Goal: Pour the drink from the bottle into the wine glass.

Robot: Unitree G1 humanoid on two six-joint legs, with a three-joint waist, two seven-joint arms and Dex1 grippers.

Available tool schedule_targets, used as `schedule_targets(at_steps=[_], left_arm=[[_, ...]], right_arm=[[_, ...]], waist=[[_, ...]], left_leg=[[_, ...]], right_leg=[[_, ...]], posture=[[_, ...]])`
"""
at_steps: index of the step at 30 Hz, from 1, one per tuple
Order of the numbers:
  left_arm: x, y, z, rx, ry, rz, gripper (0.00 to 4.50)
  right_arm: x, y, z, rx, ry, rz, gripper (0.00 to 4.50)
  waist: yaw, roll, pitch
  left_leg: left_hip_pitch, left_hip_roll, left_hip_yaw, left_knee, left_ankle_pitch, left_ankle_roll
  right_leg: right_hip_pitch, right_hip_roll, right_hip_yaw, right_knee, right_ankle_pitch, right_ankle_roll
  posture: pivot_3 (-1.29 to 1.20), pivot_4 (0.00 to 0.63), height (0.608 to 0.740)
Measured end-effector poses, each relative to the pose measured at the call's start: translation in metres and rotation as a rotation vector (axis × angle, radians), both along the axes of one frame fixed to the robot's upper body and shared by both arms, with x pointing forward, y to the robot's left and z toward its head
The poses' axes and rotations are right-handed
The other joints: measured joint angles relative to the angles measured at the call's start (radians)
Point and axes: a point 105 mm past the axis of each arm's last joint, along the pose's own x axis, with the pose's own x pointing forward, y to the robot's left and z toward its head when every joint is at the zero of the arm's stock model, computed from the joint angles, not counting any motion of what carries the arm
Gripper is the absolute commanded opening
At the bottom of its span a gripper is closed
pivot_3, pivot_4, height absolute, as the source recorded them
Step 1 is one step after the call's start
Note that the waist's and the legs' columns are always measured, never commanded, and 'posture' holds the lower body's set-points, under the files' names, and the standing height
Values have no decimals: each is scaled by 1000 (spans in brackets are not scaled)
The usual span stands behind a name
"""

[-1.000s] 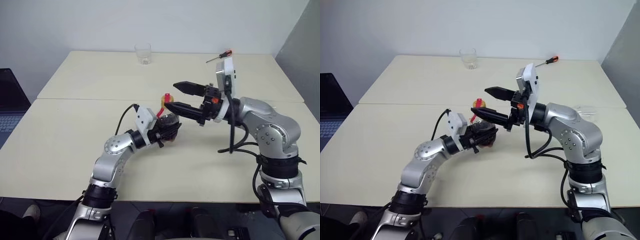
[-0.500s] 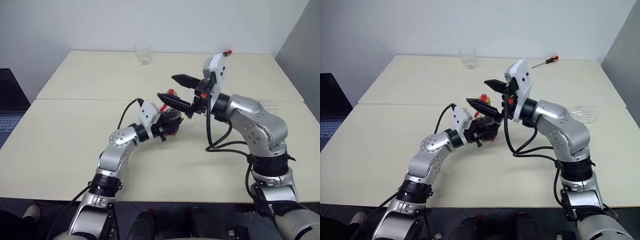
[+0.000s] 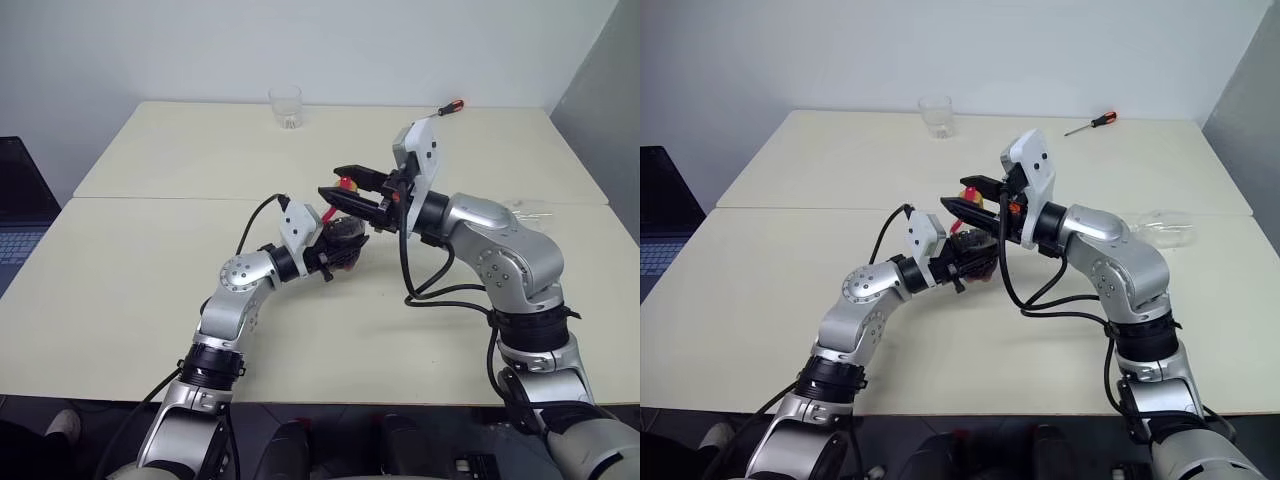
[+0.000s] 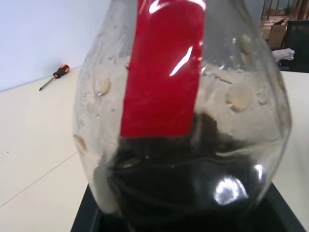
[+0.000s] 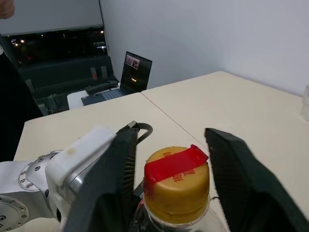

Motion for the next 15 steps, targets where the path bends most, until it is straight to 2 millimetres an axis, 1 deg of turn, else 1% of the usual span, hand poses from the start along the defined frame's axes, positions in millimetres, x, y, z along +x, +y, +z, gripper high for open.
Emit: schedule_targets(at_steps=[1, 10, 13, 15], left_arm=[[0, 0, 0, -1, 1, 0, 1815], [-1, 0, -1, 1, 2, -8, 1815], [-10, 1, -3, 19, -5, -39, 1815], [-22, 4, -6, 32, -2, -79, 1815]], right_arm=[[0, 0, 0, 1, 1, 0, 1249], [-1, -1, 0, 8, 23, 18, 1253], [-8, -2, -2, -22, 15, 91, 1253], [-17, -2, -5, -53, -2, 189, 1253]], waist=[[0, 0, 0], [0, 0, 0], [-1, 0, 0], [-2, 0, 0]], left_leg=[[0, 0, 0, 0, 0, 0], [0, 0, 0, 0, 0, 0], [0, 0, 0, 0, 0, 0], [0, 0, 1, -1, 0, 0]], right_leg=[[0, 0, 0, 0, 0, 0], [0, 0, 0, 0, 0, 0], [0, 0, 0, 0, 0, 0], [0, 0, 1, -1, 0, 0]], posture=[[0, 150, 740], [0, 150, 740], [0, 150, 740], [0, 150, 740]])
